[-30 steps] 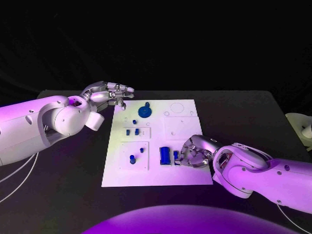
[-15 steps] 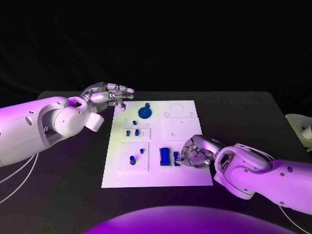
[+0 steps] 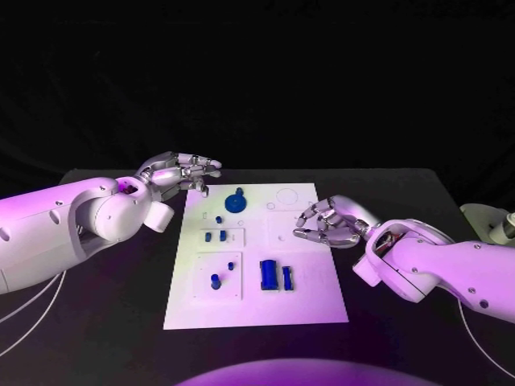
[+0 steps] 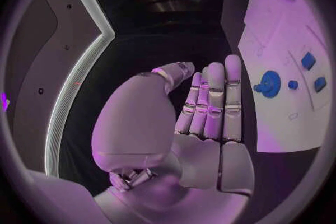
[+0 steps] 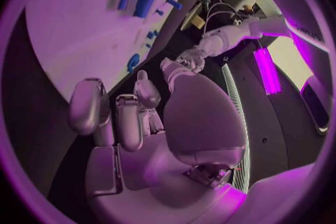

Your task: Assemble the parts on the task board

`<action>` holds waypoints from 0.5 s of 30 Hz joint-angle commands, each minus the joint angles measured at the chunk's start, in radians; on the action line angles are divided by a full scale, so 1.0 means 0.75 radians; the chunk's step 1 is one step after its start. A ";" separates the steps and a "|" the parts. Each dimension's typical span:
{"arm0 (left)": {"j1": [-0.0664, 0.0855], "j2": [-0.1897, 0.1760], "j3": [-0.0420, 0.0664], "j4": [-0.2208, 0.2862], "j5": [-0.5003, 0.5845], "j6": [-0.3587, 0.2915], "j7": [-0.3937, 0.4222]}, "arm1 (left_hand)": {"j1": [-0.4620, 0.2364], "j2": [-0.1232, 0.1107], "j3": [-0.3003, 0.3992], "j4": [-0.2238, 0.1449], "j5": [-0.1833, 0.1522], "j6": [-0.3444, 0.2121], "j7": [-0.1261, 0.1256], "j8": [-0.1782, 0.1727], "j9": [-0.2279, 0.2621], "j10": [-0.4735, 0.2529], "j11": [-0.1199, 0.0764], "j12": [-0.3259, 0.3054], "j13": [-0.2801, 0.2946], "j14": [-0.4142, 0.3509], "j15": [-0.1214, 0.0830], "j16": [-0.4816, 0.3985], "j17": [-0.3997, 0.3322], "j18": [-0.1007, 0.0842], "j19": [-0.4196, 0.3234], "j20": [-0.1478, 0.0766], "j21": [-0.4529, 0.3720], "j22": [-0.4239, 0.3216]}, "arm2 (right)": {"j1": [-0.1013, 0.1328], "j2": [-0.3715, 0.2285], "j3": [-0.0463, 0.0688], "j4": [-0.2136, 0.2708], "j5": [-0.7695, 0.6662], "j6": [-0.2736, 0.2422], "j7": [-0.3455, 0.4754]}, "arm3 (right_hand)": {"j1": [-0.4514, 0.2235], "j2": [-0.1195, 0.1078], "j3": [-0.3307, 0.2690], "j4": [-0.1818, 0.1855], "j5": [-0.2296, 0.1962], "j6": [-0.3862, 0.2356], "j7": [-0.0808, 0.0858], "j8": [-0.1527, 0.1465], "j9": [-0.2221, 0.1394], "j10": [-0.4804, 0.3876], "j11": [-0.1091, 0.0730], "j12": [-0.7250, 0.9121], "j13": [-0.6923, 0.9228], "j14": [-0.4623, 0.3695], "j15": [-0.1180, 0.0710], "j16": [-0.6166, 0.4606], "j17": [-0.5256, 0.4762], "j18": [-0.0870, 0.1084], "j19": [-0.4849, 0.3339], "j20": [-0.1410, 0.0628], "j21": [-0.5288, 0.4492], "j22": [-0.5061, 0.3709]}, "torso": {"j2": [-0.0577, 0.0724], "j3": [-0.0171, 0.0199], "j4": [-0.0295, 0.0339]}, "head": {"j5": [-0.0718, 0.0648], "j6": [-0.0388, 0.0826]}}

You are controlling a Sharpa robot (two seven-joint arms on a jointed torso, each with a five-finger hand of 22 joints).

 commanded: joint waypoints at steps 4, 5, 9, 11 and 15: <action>-0.018 0.058 0.001 -0.063 0.096 -0.140 0.183 | -0.035 -0.016 -0.043 0.047 -0.003 -0.011 -0.006 0.021 0.002 -0.008 0.002 0.021 -0.003 -0.103 0.009 -0.064 -0.039 0.007 -0.065 0.012 -0.097 -0.056 | 0.046 0.075 0.006 -0.188 0.564 0.015 0.364 | 0.063 0.014 0.010 -0.027 -0.010 -0.026 0.012 -0.023 -0.007 -0.066 0.013 -0.086 -0.060 0.021 0.018 -0.040 -0.037 0.034 -0.045 0.013 -0.123 0.135 | -0.043 -0.0128 -0.0033 | -0.015 0.107; -0.023 0.071 0.001 -0.076 0.111 -0.164 0.211 | -0.027 -0.016 -0.049 0.053 -0.002 -0.014 -0.004 0.025 0.002 -0.013 0.005 0.021 -0.006 -0.147 0.015 -0.105 -0.061 0.005 -0.094 0.017 -0.139 -0.080 | 0.051 0.098 0.009 -0.237 0.604 0.027 0.388 | 0.081 0.017 0.018 -0.035 -0.016 -0.029 0.019 -0.029 -0.009 -0.152 0.021 -0.209 -0.135 -0.014 0.027 -0.084 -0.105 0.056 -0.103 0.020 -0.264 0.090 | -0.047 -0.0125 -0.0025 | -0.017 0.124; -0.036 0.123 0.002 -0.142 0.162 -0.229 0.299 | -0.006 -0.014 -0.055 0.074 -0.003 -0.023 0.000 0.041 0.005 -0.044 0.023 -0.006 -0.031 -0.275 0.048 -0.302 -0.160 -0.003 -0.201 0.049 -0.309 -0.179 | 0.060 0.202 0.017 -0.451 0.741 0.081 0.459 | 0.105 0.023 0.045 -0.035 -0.037 -0.050 0.037 -0.040 -0.020 -0.369 0.041 -0.507 -0.330 -0.197 0.048 -0.318 -0.412 0.140 -0.358 0.039 -0.832 -0.108 | -0.064 -0.0121 -0.0050 | -0.016 0.175; -0.043 0.154 0.002 -0.185 0.187 -0.254 0.338 | 0.000 -0.015 -0.056 0.083 -0.003 -0.031 0.001 0.046 0.005 -0.051 0.031 -0.023 -0.045 -0.311 0.064 -0.387 -0.198 -0.007 -0.237 0.066 -0.382 -0.224 | 0.063 0.260 0.021 -0.567 0.813 0.119 0.493 | 0.122 0.025 0.081 -0.027 -0.053 -0.080 0.056 -0.056 -0.036 -0.446 0.067 -0.639 -0.451 -0.423 0.073 -0.593 -0.717 0.139 -0.436 0.060 -0.934 -0.176 | -0.074 -0.0119 -0.0032 | -0.016 0.193; -0.055 0.195 0.005 -0.249 0.210 -0.279 0.378 | 0.018 -0.021 -0.045 0.116 -0.007 -0.073 -0.032 0.042 -0.011 -0.030 0.060 -0.120 -0.099 -0.377 0.117 -0.682 -0.306 -0.013 -0.341 0.142 -0.658 -0.409 | 0.064 0.329 0.029 -0.700 0.895 0.182 0.531 | 0.153 0.007 0.197 -0.019 -0.107 -0.090 0.095 -0.091 -0.082 -0.474 0.123 -0.965 -0.853 -0.679 0.140 -1.008 -0.958 0.129 -0.611 0.136 -1.215 -0.427 | -0.082 -0.0077 -0.0021 | -0.009 0.224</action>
